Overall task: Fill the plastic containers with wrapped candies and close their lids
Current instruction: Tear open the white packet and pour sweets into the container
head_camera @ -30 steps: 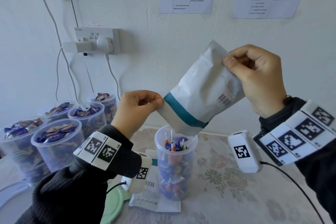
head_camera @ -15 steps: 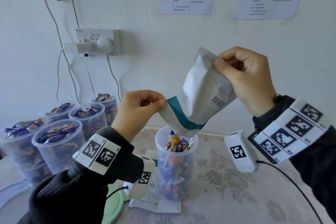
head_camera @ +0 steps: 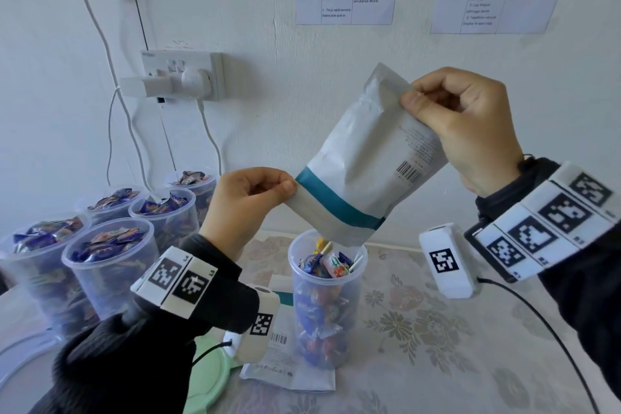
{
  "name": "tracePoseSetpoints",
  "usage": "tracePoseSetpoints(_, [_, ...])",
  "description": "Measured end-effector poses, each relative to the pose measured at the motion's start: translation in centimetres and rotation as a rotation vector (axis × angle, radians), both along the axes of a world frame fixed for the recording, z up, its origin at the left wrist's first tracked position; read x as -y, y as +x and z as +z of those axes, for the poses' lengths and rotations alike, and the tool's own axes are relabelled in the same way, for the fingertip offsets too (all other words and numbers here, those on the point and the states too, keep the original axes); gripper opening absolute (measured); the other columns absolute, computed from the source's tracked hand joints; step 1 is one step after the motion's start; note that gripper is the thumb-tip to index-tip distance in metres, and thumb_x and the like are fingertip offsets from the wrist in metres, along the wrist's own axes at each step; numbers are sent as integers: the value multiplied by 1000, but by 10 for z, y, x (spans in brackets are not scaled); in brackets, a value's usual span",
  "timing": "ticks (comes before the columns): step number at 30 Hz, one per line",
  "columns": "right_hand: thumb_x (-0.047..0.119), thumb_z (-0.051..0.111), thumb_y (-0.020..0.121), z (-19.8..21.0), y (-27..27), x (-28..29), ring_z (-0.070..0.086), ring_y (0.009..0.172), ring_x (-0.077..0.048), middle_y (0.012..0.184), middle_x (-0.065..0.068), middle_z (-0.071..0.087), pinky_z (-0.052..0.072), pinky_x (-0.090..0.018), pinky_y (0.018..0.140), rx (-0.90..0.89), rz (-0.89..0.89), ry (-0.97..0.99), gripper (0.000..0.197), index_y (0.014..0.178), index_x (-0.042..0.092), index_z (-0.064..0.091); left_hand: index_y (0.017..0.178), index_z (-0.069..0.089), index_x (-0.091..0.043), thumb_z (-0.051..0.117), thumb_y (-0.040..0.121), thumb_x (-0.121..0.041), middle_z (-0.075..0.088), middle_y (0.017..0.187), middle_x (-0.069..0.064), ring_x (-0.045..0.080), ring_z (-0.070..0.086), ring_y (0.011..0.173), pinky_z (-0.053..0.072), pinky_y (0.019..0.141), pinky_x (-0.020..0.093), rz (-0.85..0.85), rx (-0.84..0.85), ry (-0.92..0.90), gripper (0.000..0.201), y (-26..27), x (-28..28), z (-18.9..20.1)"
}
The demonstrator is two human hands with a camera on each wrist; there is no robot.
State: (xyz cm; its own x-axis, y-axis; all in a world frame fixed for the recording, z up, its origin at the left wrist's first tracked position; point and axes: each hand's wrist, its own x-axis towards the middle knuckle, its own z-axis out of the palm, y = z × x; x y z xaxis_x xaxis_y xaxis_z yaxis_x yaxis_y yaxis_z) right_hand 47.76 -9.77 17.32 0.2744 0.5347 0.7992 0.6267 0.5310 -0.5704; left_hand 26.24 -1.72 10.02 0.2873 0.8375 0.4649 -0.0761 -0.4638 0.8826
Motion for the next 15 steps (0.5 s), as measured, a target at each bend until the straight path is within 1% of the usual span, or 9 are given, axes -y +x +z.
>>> tracePoseSetpoints(2, [15, 67, 84, 0, -2, 0, 52, 64, -3, 69, 9, 60, 43, -16, 64, 16, 10, -9, 15, 73, 26, 65, 70, 67, -14, 63, 81, 4, 65, 57, -11, -2, 56, 59, 44, 61, 8, -4, 12, -9, 22, 0, 1, 0])
tracePoseSetpoints(5, [12, 66, 85, -2, -7, -2, 52, 65, -2, 70, 8, 61, 43, -15, 65, 51, 19, -58, 14, 75, 21, 66, 70, 68, -14, 63, 81, 4, 66, 60, -10, 1, 57, 62, 46, 63, 9, -30, -4, -5, 22, 1, 5, -1])
tracePoseSetpoints(7, [11, 66, 85, -1, -6, -3, 52, 65, -3, 71, 7, 61, 43, -16, 66, 51, 18, -68, 14, 75, 21, 66, 70, 68, -14, 63, 81, 3, 66, 60, -9, 1, 57, 62, 46, 63, 9, -39, -11, 4, 22, 1, 6, -1])
tracePoseSetpoints(9, [13, 67, 84, 4, -2, -2, 53, 66, -4, 71, 7, 61, 45, -17, 67, 28, 14, -41, 15, 74, 24, 65, 70, 67, -14, 63, 82, 3, 64, 57, -11, -2, 55, 58, 43, 59, 7, -23, 7, 7, 21, -1, 5, 1])
tracePoseSetpoints(10, [14, 67, 84, 6, -1, -1, 53, 66, -3, 71, 7, 61, 45, -17, 67, 16, 16, -25, 15, 74, 24, 65, 71, 67, -13, 63, 82, 3, 63, 55, -13, -5, 53, 56, 41, 56, 6, -10, 18, 8, 20, -1, 4, 2])
tracePoseSetpoints(12, [14, 67, 84, 7, -2, -1, 52, 66, -3, 70, 7, 61, 45, -17, 67, 13, 24, -15, 14, 74, 24, 65, 72, 66, -12, 62, 82, 4, 62, 53, -14, -6, 52, 53, 39, 54, 5, 2, 28, 7, 20, -1, 4, 3])
tracePoseSetpoints(15, [13, 67, 84, 2, -7, -4, 53, 66, -4, 71, 7, 62, 44, -17, 67, 46, 31, -42, 13, 74, 21, 66, 70, 67, -13, 62, 82, 5, 64, 56, -12, -3, 54, 57, 42, 57, 7, -21, 22, -2, 21, 0, 5, 1])
